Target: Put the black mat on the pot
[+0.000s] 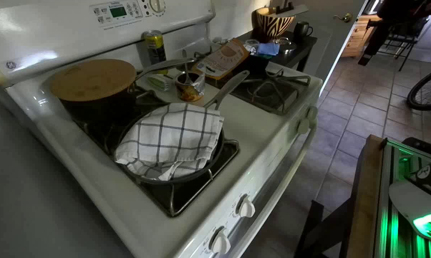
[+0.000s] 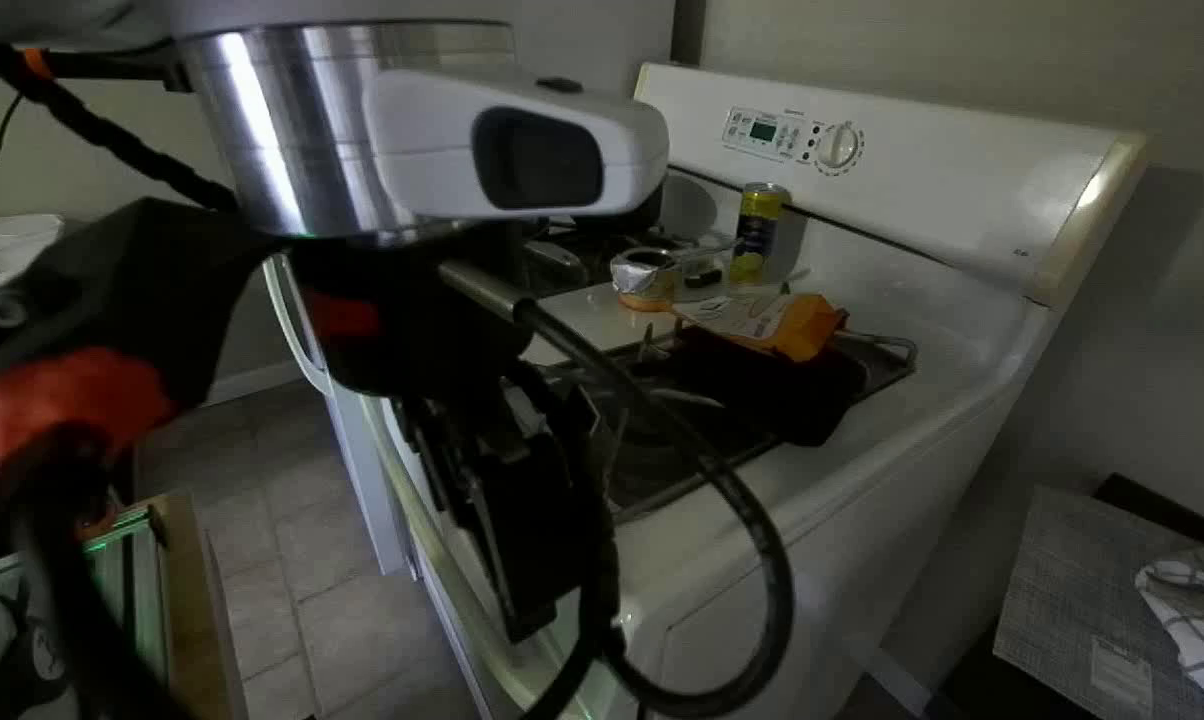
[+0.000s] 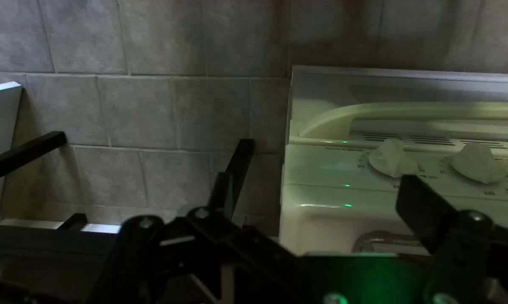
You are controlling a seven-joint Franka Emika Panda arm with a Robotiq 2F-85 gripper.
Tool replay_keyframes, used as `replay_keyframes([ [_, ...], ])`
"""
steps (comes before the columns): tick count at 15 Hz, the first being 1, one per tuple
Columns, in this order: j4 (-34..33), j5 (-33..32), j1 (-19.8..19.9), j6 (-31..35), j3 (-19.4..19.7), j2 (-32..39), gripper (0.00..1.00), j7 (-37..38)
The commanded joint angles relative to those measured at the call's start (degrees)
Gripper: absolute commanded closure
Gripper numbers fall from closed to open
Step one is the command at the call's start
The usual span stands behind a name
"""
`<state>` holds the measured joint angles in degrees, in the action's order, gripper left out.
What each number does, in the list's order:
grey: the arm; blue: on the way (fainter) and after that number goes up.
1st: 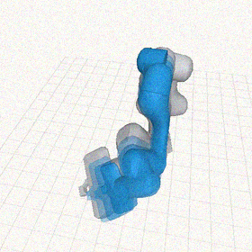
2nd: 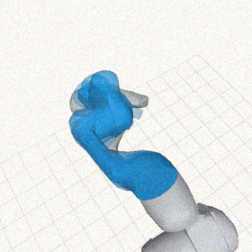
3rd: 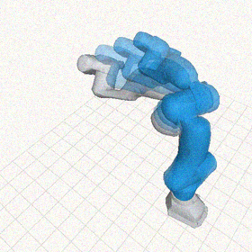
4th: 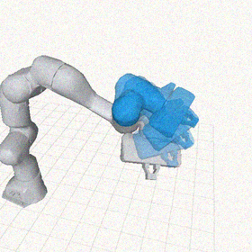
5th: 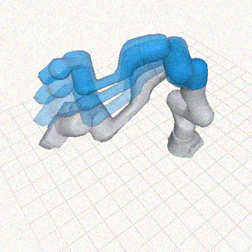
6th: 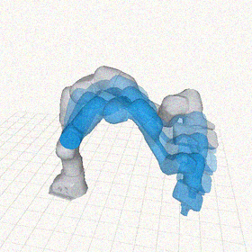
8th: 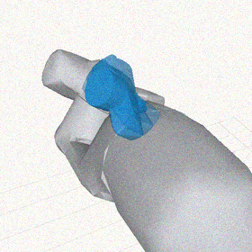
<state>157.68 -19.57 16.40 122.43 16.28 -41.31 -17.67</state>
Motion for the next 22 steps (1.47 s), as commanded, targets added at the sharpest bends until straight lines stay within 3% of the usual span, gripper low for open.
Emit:
replay_keyframes([
  [1, -0.1, 0.0, 0.0, -0.2, 0.0, 0.0, 0.00, 0.0],
  [13, 0.0, 0.0, 0.0, -0.2, 0.0, 0.1, 0.00, 0.0],
  [15, -0.6, 1.7, -0.8, -0.1, 1.2, -2.5, 0.00, -1.8],
  [22, -11.3, 1.5, -2.8, -6.0, 0.4, -10.4, 0.00, -8.0],
])
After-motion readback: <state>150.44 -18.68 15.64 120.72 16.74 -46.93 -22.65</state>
